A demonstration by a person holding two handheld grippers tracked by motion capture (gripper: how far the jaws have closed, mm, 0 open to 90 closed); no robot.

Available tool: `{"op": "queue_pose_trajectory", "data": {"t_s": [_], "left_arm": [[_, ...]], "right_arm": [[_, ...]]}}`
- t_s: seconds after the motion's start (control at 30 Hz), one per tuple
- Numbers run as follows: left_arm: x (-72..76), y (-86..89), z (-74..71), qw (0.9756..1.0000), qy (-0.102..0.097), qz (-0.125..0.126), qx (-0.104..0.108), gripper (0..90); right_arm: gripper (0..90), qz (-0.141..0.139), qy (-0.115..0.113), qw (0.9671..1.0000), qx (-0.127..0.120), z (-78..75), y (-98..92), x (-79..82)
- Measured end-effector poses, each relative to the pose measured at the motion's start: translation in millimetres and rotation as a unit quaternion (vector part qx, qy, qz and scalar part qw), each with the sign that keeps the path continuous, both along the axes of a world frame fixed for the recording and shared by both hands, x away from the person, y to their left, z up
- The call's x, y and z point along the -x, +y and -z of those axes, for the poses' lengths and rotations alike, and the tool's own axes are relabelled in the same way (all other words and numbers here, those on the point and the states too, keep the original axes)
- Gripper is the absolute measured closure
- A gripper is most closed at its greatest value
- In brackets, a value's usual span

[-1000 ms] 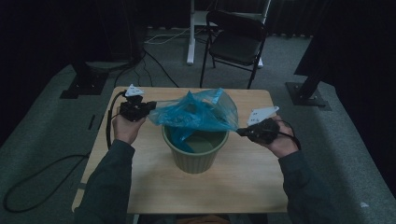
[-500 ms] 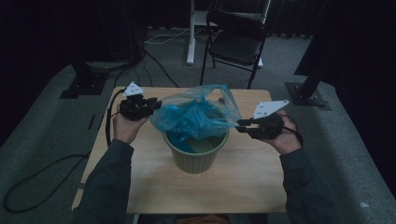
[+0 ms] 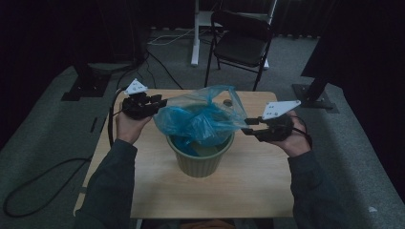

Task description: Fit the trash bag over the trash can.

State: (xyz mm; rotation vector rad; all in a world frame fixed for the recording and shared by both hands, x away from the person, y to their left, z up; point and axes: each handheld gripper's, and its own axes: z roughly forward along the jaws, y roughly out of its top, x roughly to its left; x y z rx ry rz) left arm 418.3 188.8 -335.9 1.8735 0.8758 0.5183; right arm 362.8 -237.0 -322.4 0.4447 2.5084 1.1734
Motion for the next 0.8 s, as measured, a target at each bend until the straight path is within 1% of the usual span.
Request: {"op": "queue_pose_trajectory", "data": {"t_s": [0.03, 0.07, 0.13, 0.2, 0.3, 0.33, 0.4, 0.43, 0.47, 0.5, 0.53, 0.57, 0.63, 0.67, 0.7, 0.77, 0.8], "left_arm": [[-1.0, -1.2, -0.8, 1.0000, -0.001, 0.001, 0.002, 66.4], [-2.5, -2.9, -1.4, 1.0000, 0.000, 0.002, 0.000, 66.5], [-6.5, -9.9, -1.8, 0.9999, 0.001, 0.003, -0.015, 67.2], [-8.1, -11.8, -1.9, 0.9999, 0.002, 0.003, -0.015, 67.4], [-10.5, -13.6, -3.4, 0.9999, 0.003, 0.003, -0.017, 68.7], [-11.2, -14.2, -4.0, 0.9998, 0.002, 0.002, -0.018, 68.9], [-11.6, -14.6, -4.3, 0.9998, 0.002, 0.003, -0.017, 69.0], [-13.4, -15.9, -3.4, 0.9998, 0.005, 0.003, -0.020, 69.0], [-14.3, -16.6, -2.5, 0.9997, 0.007, 0.002, -0.021, 69.8], [-15.8, -17.5, -1.3, 0.9997, 0.009, 0.001, -0.023, 72.0], [-15.8, -17.5, -1.3, 0.9997, 0.009, 0.001, -0.023, 74.3], [-16.7, -17.6, -0.6, 0.9997, 0.010, -0.001, -0.023, 74.3], [-18.8, -17.3, 0.6, 0.9997, 0.013, -0.006, -0.022, 77.9], [-20.0, -17.0, 1.2, 0.9996, 0.015, -0.006, -0.022, 79.3], [-21.1, -17.1, 2.1, 0.9996, 0.017, -0.008, -0.022, 81.3], [-23.3, -16.8, 4.2, 0.9995, 0.022, -0.009, -0.022, 82.5], [-24.3, -16.6, 5.5, 0.9994, 0.024, -0.010, -0.022, 82.5]], "right_arm": [[58.6, -0.002, 0.001, 1.0000, -0.008, -1.8, -0.2, 0.1], [57.3, -0.001, 0.002, 1.0000, -0.007, -2.1, 0.2, -0.3], [55.5, -0.003, 0.005, 1.0000, 0.000, -1.6, 2.0, -0.7], [54.6, -0.002, 0.003, 1.0000, 0.002, -1.3, 2.7, -0.3], [50.0, -0.006, 0.004, 1.0000, -0.003, -1.6, 1.9, 0.7], [49.7, -0.010, 0.004, 0.9999, -0.004, -2.1, 1.1, 1.0], [49.0, -0.009, 0.001, 0.9999, -0.006, -2.6, 0.1, 1.7], [48.9, -0.007, -0.001, 0.9999, -0.011, -3.1, -0.6, 1.9], [49.6, -0.004, -0.005, 0.9998, -0.022, -4.7, -2.0, 1.8], [55.3, 0.005, -0.009, 0.9996, -0.028, -5.7, -1.7, 0.7], [55.3, 0.005, -0.009, 0.9996, -0.028, -5.7, -1.7, 0.7], [63.6, 0.012, -0.009, 0.9995, -0.029, -6.1, -1.1, -0.5], [70.6, 0.025, -0.005, 0.9992, -0.029, -5.6, 1.4, -4.0], [71.2, 0.032, -0.003, 0.9991, -0.029, -4.9, 3.0, -6.6], [70.2, 0.049, 0.000, 0.9984, -0.029, -1.8, 7.6, -12.2], [69.5, 0.068, 0.002, 0.9975, -0.021, 3.1, 12.7, -18.5], [69.5, 0.068, 0.002, 0.9975, -0.021, 3.1, 12.7, -18.5]]}}
